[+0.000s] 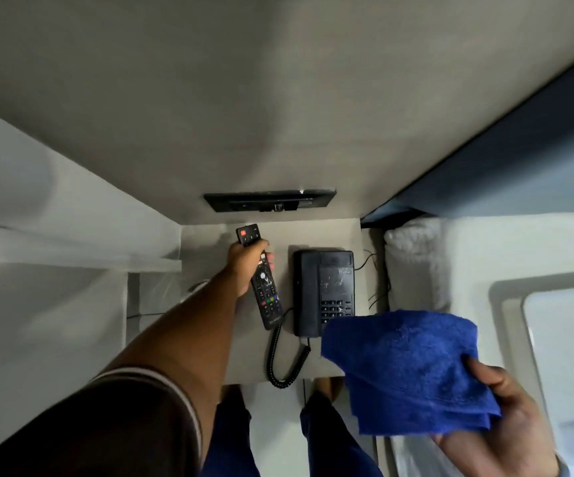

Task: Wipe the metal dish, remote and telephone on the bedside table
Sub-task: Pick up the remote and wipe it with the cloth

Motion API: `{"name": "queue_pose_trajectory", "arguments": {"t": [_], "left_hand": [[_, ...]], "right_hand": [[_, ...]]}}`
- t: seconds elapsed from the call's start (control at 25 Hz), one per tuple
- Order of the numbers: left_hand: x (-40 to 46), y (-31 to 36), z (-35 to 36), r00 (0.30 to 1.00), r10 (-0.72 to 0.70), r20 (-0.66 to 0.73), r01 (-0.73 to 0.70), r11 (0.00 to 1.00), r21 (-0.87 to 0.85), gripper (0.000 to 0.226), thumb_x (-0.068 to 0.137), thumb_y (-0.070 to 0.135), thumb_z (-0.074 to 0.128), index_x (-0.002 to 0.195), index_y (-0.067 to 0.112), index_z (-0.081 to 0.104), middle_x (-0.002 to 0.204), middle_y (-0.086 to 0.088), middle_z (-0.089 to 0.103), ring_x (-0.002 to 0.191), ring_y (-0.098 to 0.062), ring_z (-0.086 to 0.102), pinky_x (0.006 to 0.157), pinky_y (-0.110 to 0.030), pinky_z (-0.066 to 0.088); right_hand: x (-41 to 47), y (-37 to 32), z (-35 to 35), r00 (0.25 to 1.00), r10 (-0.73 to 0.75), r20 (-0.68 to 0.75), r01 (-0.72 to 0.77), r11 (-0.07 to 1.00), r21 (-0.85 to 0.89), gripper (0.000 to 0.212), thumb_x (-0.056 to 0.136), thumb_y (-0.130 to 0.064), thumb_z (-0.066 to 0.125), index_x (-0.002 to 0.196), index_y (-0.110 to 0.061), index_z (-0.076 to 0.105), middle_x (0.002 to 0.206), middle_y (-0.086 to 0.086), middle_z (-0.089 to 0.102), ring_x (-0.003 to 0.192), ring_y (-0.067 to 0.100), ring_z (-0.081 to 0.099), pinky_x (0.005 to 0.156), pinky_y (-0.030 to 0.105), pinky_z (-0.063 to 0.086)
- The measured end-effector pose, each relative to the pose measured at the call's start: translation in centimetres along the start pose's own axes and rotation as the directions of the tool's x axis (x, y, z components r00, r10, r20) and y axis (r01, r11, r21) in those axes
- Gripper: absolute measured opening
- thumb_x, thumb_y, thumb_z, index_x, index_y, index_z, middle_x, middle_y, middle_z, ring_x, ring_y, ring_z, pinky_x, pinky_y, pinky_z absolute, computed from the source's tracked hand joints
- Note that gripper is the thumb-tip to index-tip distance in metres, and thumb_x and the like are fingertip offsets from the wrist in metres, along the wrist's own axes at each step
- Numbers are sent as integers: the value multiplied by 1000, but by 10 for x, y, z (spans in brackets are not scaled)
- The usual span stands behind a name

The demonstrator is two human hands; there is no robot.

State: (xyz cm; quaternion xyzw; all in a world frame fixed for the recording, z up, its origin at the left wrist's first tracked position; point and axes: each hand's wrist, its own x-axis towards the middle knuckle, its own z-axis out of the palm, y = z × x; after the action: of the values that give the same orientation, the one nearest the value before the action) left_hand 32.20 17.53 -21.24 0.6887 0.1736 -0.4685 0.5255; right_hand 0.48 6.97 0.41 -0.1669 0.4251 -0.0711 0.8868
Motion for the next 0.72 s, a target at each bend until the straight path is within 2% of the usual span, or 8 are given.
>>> {"name": "queue_pose_trajectory", "arguments": {"t": [0.08,0.16,0.32,0.4,0.48,0.52,0.6,0.72], "left_hand": [[-60,40,-20,985,-51,162,68,992,-104,23,94,36,56,96,14,58,74,-12,63,55,-27,64,57,-36,57],[-128,88,-54,953,-70,295,124,978,-168,44,93,56,45,102,15,58,73,-12,65,61,-31,65,62,-41,57],[-283,170,-125,930,141,341,27,895,-445,57,93,62,36,99,14,66,64,-5,62,53,-25,60,54,-29,53],[-358,197,-155,918,275,285,-48,792,-609,60,92,62,40,93,11,72,68,-6,65,58,-25,64,59,-31,56],[-429,216,-182,871,419,257,-100,662,-743,59,93,55,44,93,5,75,79,-11,73,69,-29,72,65,-39,61],[-459,222,-195,842,486,233,-129,601,-789,59,93,52,45,96,1,75,85,-13,75,74,-29,74,68,-40,62],[-502,234,-219,822,563,81,-279,523,-806,62,94,54,43,104,-2,70,93,-13,73,80,-27,74,69,-37,62],[-539,245,-254,807,568,-164,-443,396,-804,56,96,56,41,115,7,62,97,-13,66,79,-28,67,63,-33,61]], "right_hand": [[-15,-6,38,996,3,-84,-3,1000,-3,60,95,-33,13,142,-2,34,149,20,29,140,30,20,115,47,17],[-18,-5,86,999,-32,25,30,997,72,43,90,-27,42,122,-5,62,126,22,60,119,32,57,91,44,51],[-28,2,230,896,-233,379,353,890,-287,31,82,-6,60,113,-9,66,104,11,72,98,26,66,85,40,55],[-44,9,312,666,-334,667,692,611,-385,27,82,-5,62,105,-19,68,104,2,70,99,17,62,89,36,49],[-68,28,390,260,-101,960,956,164,-242,35,84,-3,56,116,-14,64,127,3,62,122,14,51,105,34,37],[-78,40,424,104,53,993,995,0,-104,41,83,-1,54,123,-8,59,138,7,52,134,14,39,113,38,27],[-103,66,472,-5,246,969,997,-77,25,44,82,1,53,126,-1,55,143,10,46,141,6,23,119,41,11],[-135,92,479,-67,311,948,998,39,58,36,82,0,52,117,-2,61,132,9,59,140,15,29,117,49,15]]}}
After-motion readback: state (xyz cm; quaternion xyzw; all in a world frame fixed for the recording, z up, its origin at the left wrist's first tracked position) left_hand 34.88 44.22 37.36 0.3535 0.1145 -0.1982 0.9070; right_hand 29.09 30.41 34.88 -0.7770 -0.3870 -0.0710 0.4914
